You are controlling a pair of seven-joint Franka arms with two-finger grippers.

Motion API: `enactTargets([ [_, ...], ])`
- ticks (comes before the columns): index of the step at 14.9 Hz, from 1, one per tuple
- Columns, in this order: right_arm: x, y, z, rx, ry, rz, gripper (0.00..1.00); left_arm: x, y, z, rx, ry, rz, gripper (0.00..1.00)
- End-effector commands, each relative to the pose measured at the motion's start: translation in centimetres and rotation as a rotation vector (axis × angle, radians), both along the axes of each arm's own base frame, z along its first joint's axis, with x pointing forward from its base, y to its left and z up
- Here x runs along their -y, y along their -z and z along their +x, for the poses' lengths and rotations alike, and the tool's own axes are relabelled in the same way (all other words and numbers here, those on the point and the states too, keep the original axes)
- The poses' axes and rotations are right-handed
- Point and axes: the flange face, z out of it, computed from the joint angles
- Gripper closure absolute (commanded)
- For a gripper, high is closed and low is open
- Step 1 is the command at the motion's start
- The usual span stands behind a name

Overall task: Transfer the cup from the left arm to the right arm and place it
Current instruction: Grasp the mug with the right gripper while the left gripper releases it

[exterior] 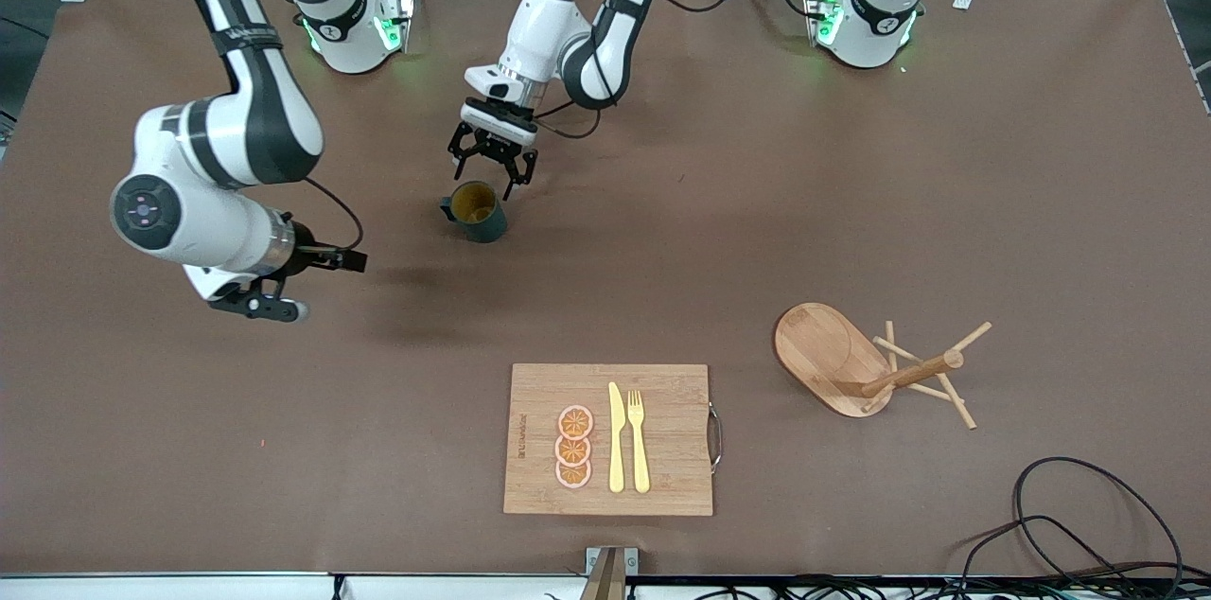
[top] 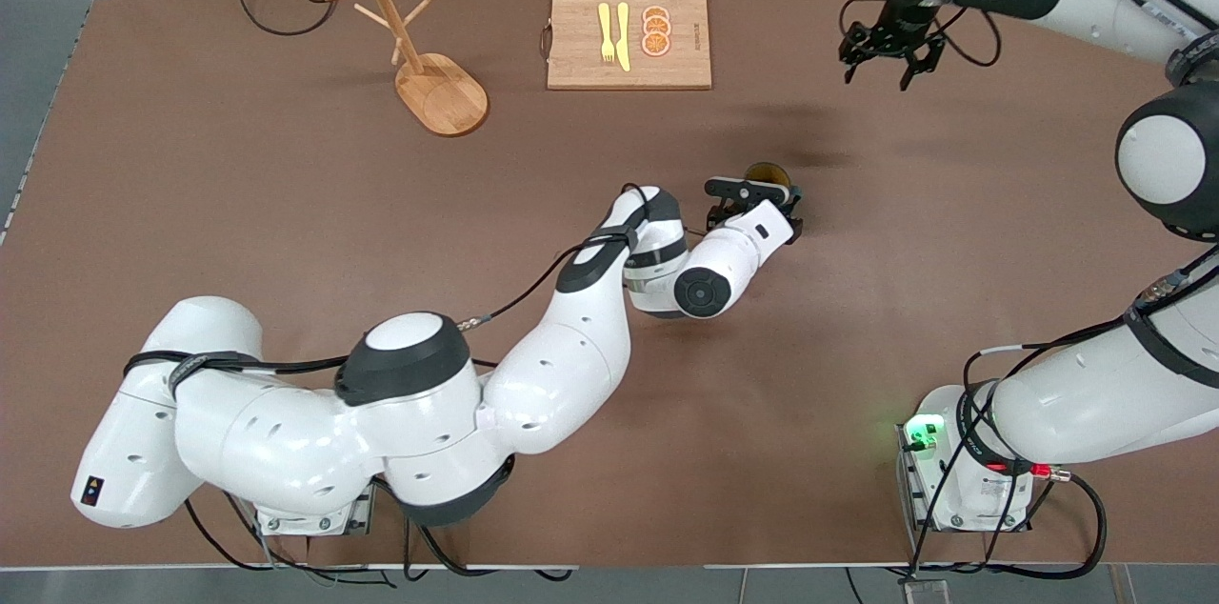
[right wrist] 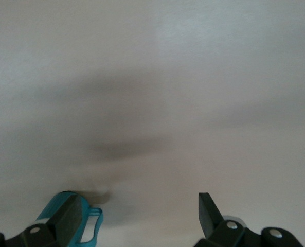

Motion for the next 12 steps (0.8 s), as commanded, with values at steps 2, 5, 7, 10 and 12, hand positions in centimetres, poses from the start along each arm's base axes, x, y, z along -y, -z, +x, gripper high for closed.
enactTargets([
  [2,-4.1,0.7,-2.9,0.038,-0.073,0.010,0.00,-3.2,-3.8,-0.6,-0.098,-0.090,0.023,0.00],
  [5,-6.2,1.1,-3.9,0.052,-0.155,0.016,0.00,-4.4,-8.7,0.2,-0.248,-0.224,0.096,0.00],
  [7,-6.7,1.2,-4.3,0.062,-0.176,0.018,0.00,-5.5,-12.5,1.3,-0.342,-0.292,0.135,0.00],
  [10,-6.5,1.9,-5.4,0.063,-0.270,0.031,0.01,-8.5,-17.6,4.4,-0.456,-0.373,0.191,0.00],
  [12,-6.6,2.6,-7.0,0.088,-0.289,0.035,0.01,-11.3,-20.6,6.8,-0.515,-0.408,0.240,0.00],
])
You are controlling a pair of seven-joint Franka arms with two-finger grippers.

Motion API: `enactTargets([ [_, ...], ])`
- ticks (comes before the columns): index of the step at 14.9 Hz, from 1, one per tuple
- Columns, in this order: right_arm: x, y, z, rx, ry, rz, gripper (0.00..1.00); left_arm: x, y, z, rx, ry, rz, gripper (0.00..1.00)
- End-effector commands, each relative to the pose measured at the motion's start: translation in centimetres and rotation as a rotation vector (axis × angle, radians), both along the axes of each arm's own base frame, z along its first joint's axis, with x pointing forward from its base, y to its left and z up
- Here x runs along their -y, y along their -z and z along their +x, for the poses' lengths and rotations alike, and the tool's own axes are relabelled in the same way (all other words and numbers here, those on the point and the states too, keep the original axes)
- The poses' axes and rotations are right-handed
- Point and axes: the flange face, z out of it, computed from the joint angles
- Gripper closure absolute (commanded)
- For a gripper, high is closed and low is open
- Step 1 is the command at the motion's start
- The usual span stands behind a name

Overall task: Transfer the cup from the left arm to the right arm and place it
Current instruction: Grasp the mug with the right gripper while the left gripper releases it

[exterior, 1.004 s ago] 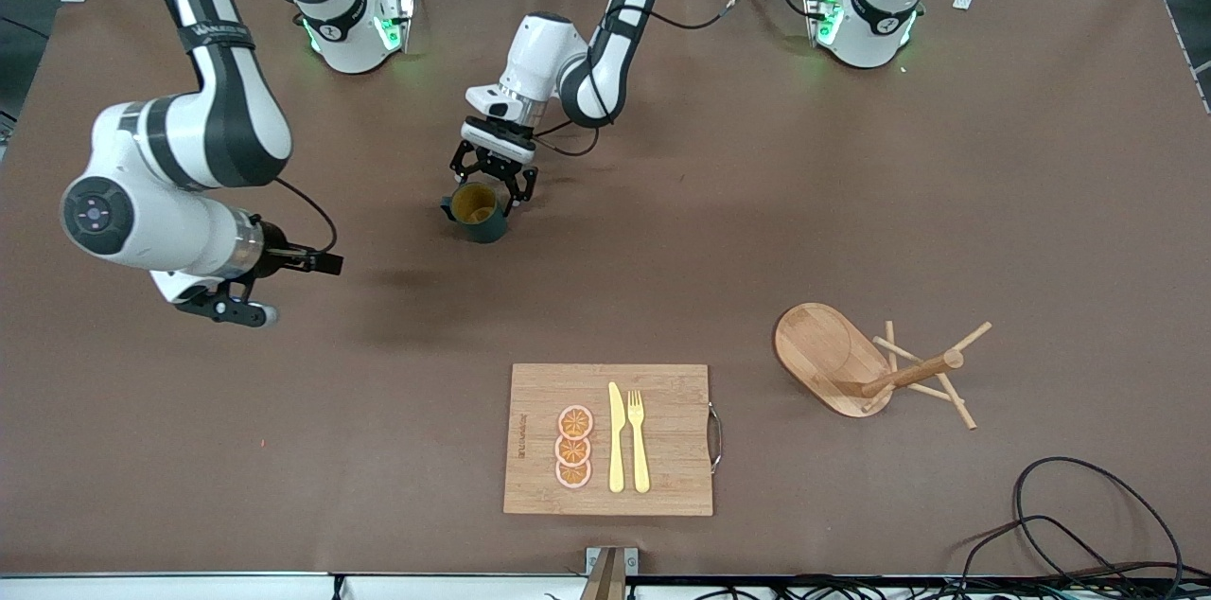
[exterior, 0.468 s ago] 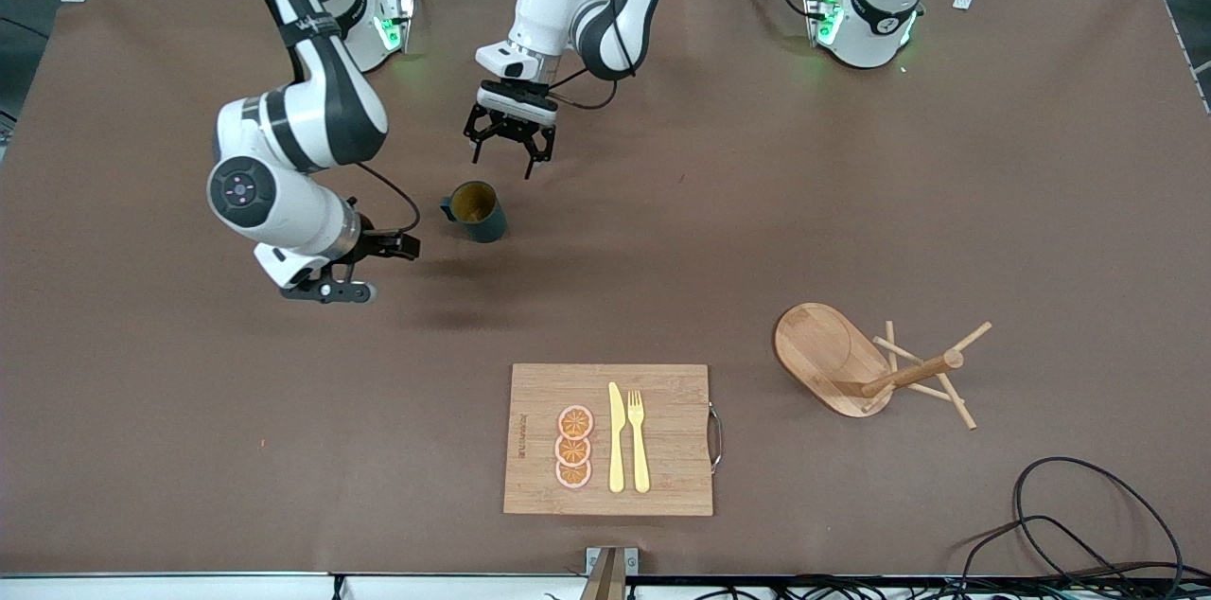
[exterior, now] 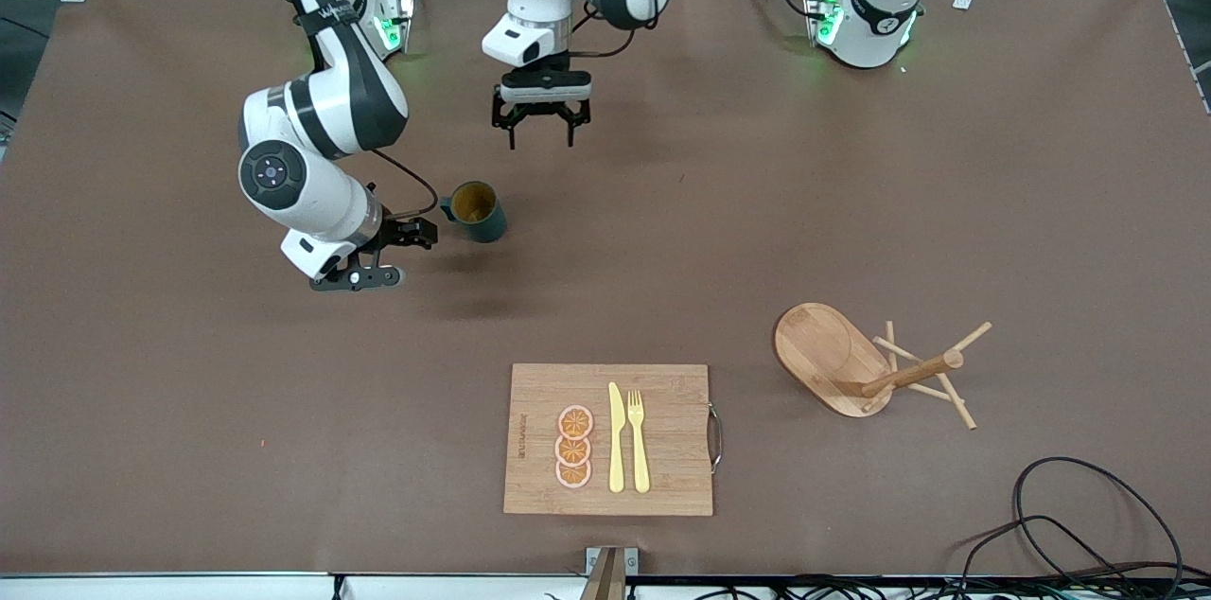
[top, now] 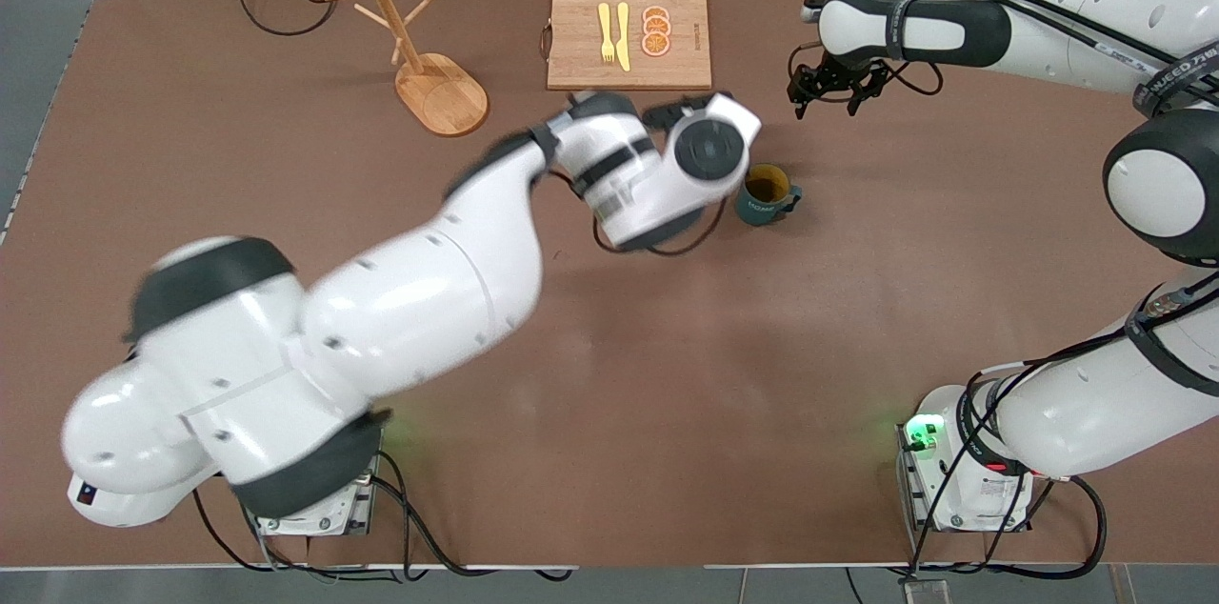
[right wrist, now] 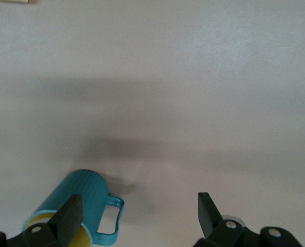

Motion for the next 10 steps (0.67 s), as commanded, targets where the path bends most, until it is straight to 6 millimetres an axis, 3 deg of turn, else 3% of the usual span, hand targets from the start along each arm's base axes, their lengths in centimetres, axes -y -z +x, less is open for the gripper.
enactTargets([
  [1,0.0,0.5,-3.6,0.046,-0.054,0.016,0.01,-4.8,-4.1,2.9,-0.114,-0.026,0.049,0.00],
  [4,-1.8,1.4,-5.3,0.080,-0.095,0.024,0.01,-10.6,-8.8,8.5,-0.157,-0.029,0.057,0.00],
  [10,-5.3,3.7,-8.5,0.129,-0.180,0.038,0.01,-23.0,-15.1,17.7,-0.243,-0.029,0.140,0.00],
])
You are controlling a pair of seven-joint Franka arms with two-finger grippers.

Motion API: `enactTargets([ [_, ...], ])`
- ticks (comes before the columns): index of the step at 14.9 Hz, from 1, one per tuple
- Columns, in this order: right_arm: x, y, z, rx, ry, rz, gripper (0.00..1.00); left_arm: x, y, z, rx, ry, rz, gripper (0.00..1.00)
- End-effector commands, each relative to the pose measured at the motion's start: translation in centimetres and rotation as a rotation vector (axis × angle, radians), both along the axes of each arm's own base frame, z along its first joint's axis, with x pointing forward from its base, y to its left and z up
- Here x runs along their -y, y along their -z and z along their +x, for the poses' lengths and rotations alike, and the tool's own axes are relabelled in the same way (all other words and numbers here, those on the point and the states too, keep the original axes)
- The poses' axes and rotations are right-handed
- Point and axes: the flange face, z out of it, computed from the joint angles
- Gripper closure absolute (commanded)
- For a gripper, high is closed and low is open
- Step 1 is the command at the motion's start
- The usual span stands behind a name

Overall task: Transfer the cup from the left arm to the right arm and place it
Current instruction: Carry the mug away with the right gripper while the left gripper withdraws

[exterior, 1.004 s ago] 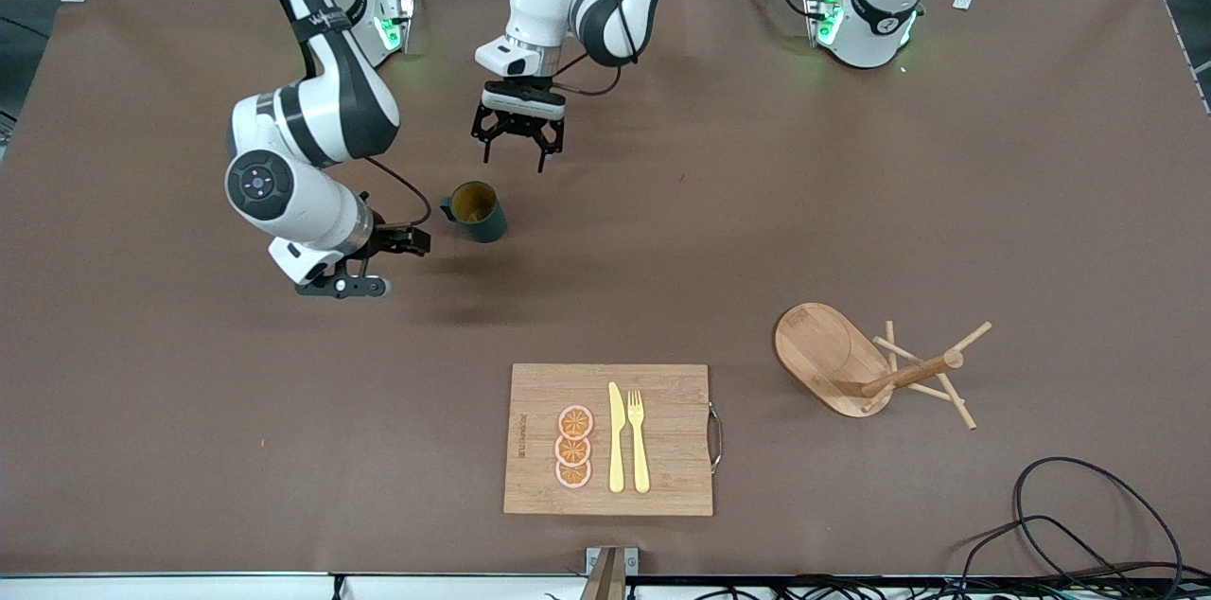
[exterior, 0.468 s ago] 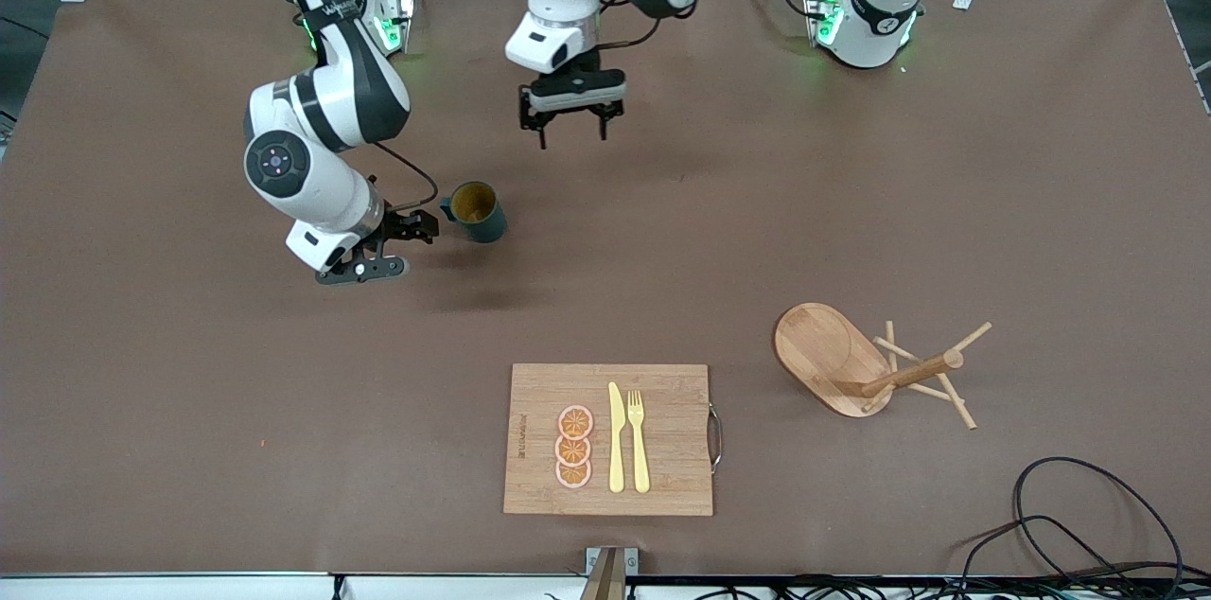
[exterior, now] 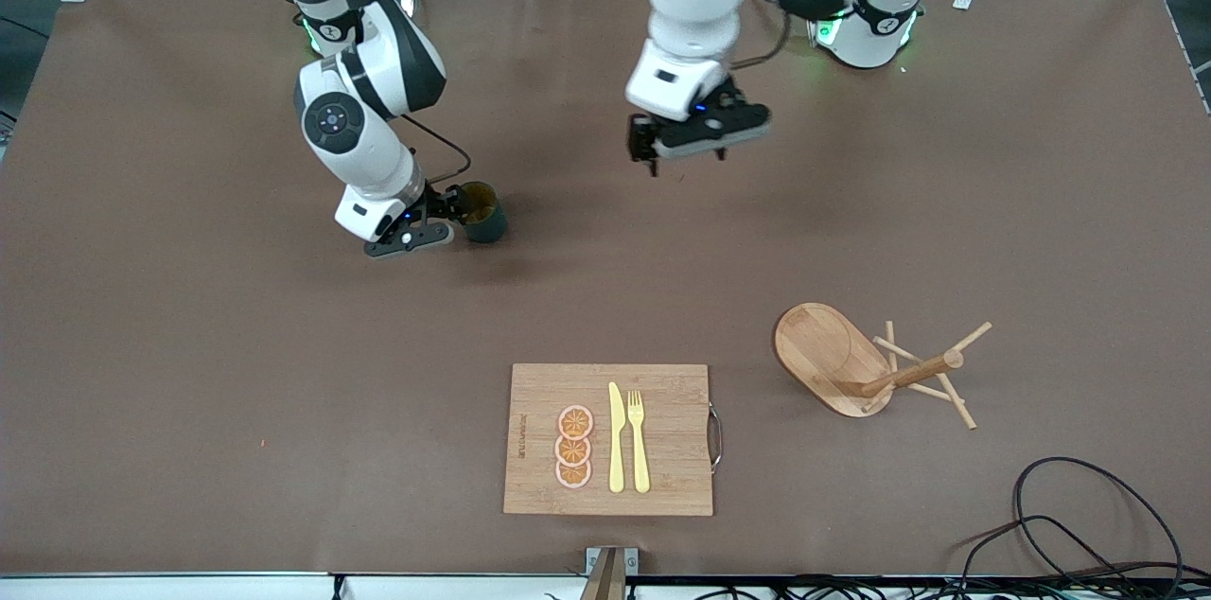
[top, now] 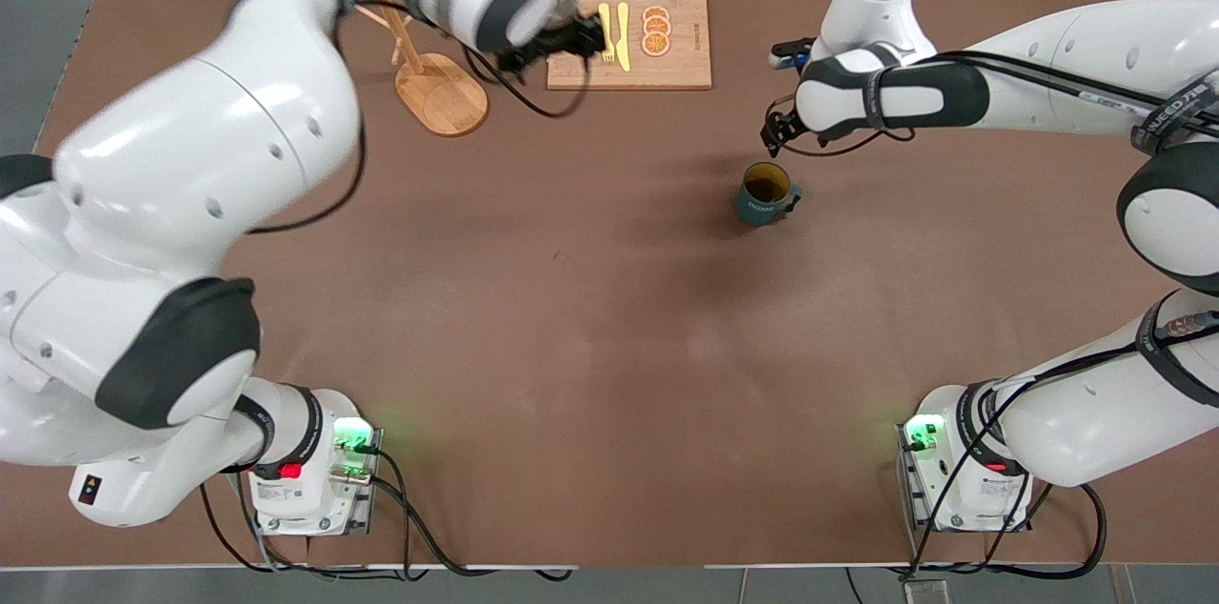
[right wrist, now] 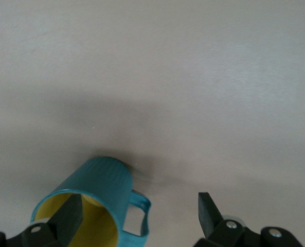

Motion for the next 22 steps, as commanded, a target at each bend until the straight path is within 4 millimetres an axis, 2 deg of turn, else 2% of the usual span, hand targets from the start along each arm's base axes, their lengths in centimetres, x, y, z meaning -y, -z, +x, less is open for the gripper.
enactTargets([
  [1,-0.9,0.5,-2.6,0.029,-0.047,0.010,0.02,-4.9,-2.7,3.1,-0.020,0.021,0.023,0.00],
  [3,-0.8,1.1,-3.1,0.041,-0.050,0.013,0.12,-8.5,-4.1,5.3,-0.017,-0.002,0.021,0.00],
  [6,-0.9,1.3,-3.4,0.039,-0.058,0.012,0.36,-13.7,-5.6,7.7,-0.040,0.013,0.041,0.00],
  [8,-1.0,1.3,-3.4,0.038,-0.061,0.011,0.56,-17.3,-7.5,9.2,-0.029,0.004,0.044,0.00],
  [10,-1.1,1.4,-3.5,0.038,-0.065,0.010,0.77,-20.2,-9.3,9.5,-0.049,0.003,0.050,0.00],
  [12,-1.0,1.4,-3.4,0.040,-0.062,0.011,0.96,-24.4,-10.9,9.9,-0.066,0.049,0.048,0.00],
  [13,-0.9,1.4,-3.4,0.037,-0.060,0.010,1.00,-27.0,-11.8,10.1,-0.075,0.080,0.037,0.00],
  [14,-0.7,1.4,-3.3,0.033,-0.056,0.008,1.00,-29.6,-13.2,10.1,-0.077,0.109,0.016,0.00],
  [17,0.5,0.8,-2.7,-0.008,-0.034,-0.009,1.00,-35.4,-14.5,10.1,-0.082,0.127,-0.010,0.00],
  [19,2.3,-0.2,-1.5,-0.003,-0.033,-0.002,1.00,-37.4,-16.2,9.8,-0.065,0.153,-0.002,0.00],
  [22,9.3,-0.6,1.2,0.012,-0.092,0.007,1.00,-38.2,-16.5,9.2,-0.105,0.162,-0.008,0.00],
])
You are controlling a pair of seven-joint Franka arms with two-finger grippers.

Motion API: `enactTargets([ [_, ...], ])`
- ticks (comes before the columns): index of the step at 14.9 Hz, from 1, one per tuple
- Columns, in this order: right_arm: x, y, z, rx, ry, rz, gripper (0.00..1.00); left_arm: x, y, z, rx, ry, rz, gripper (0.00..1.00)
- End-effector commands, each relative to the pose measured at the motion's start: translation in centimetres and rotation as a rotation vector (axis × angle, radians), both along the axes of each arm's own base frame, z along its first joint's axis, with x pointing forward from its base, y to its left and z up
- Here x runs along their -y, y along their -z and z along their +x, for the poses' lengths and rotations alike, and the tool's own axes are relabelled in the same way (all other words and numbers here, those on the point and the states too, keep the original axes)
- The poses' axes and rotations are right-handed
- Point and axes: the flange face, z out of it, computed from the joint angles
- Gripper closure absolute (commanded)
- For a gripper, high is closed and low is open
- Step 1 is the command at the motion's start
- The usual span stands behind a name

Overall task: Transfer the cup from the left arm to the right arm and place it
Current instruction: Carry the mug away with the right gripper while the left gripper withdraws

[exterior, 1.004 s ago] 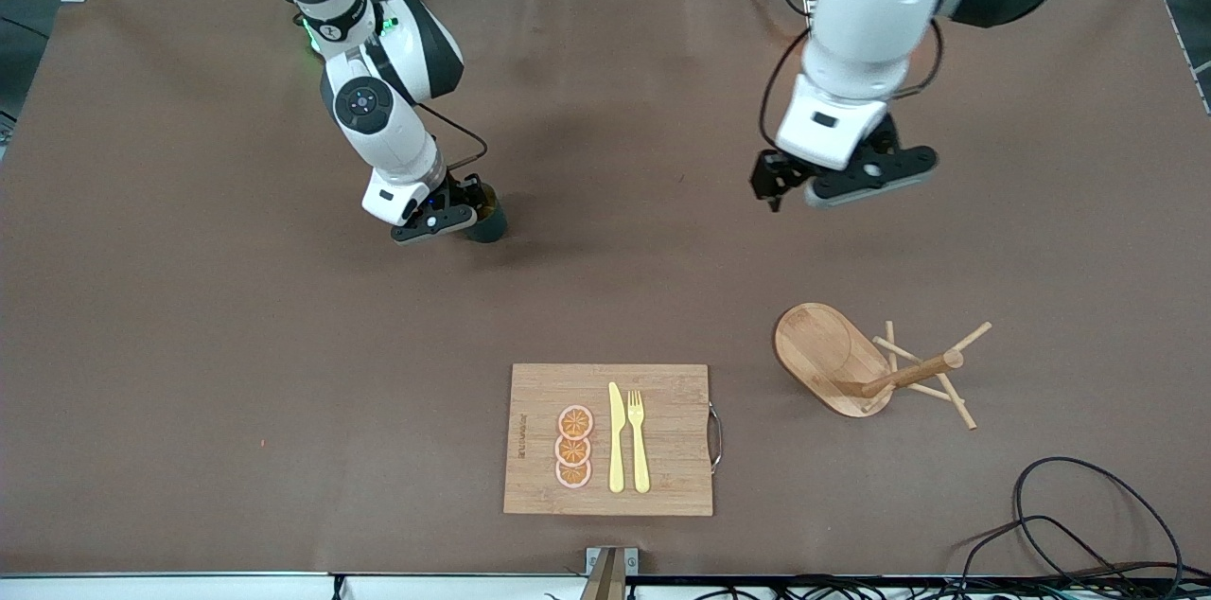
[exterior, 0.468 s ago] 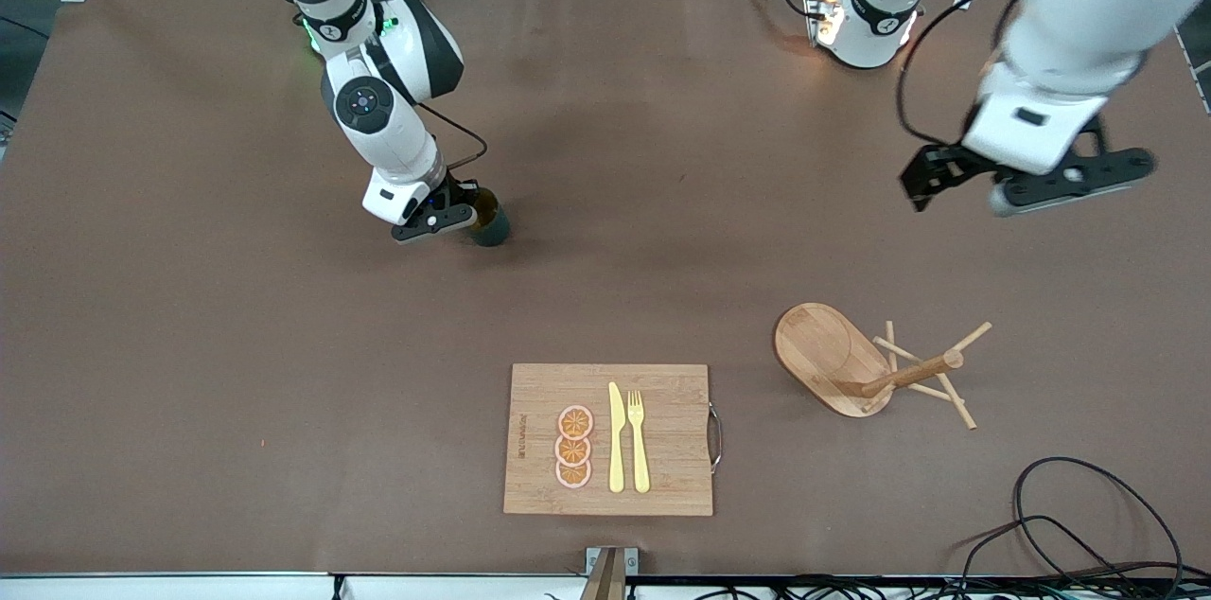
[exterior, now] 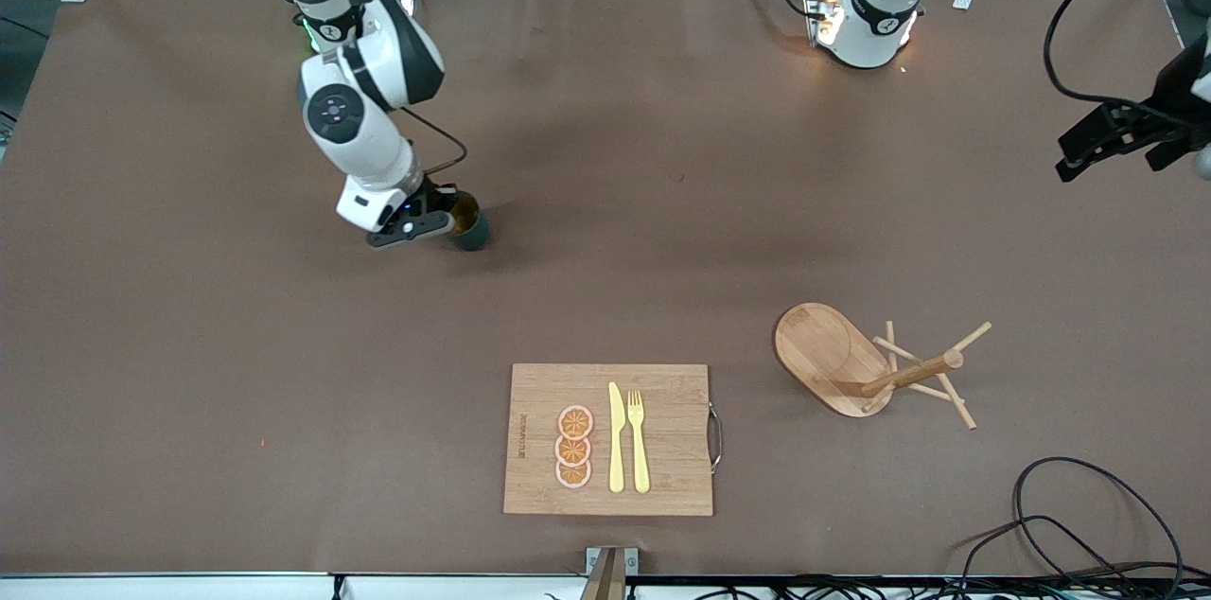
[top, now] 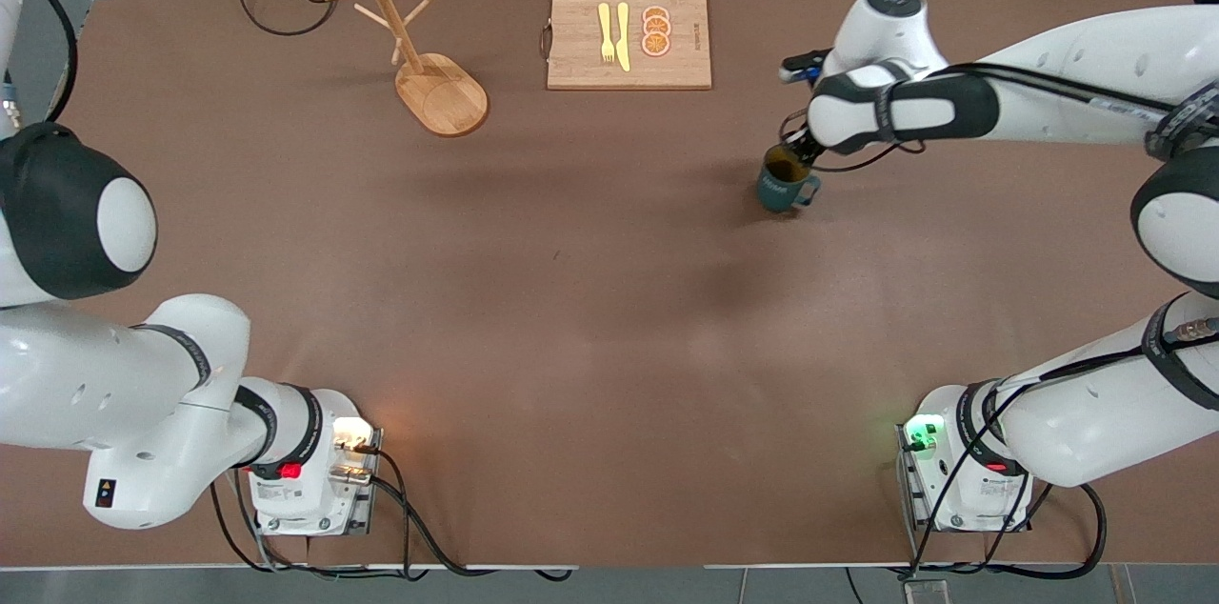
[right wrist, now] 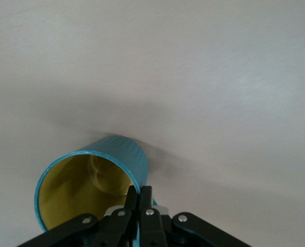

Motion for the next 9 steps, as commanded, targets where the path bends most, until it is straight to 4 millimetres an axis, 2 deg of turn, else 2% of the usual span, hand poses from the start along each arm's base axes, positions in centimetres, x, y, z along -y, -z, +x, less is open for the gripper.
enactTargets([
  [1,7.3,-0.9,1.7,0.009,-0.063,0.008,1.00,0.1,-0.8,-0.7,-0.028,0.025,0.013,0.00],
  [4,15.8,-0.9,3.2,0.027,-0.136,0.014,1.00,-1.1,-1.1,-1.0,-0.040,0.070,0.011,0.00],
  [7,22.3,-0.9,3.6,0.058,-0.236,0.010,1.00,-1.2,-1.3,-1.2,-0.045,0.102,0.016,0.00],
  [9,25.9,-0.7,3.6,0.092,-0.289,-0.003,1.00,-0.2,-1.4,-1.4,-0.052,0.101,0.046,0.00],
])
